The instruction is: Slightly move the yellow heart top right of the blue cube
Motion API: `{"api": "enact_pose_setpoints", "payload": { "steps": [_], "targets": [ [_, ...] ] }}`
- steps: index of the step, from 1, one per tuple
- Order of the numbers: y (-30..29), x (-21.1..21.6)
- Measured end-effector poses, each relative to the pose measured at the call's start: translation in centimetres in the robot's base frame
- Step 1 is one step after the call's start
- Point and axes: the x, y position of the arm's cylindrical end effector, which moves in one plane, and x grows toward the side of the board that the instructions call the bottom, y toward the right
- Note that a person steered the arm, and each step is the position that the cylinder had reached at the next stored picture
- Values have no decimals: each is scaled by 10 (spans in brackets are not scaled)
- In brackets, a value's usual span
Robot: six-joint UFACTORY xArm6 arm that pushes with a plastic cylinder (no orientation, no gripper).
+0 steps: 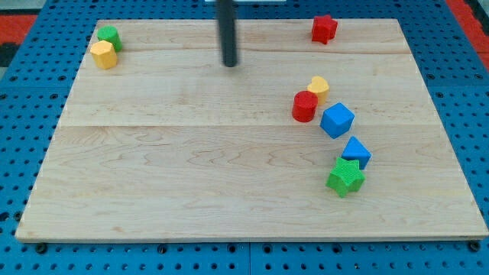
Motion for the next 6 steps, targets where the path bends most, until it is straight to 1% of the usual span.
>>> {"api": "enact_pose_setpoints", "payload": {
  "steps": [1, 2, 3, 4, 5, 6],
  "targets": [
    [52, 15],
    [102, 83],
    [146, 91],
    [210, 88],
    [250, 87],
    [224, 135]
  ]
}}
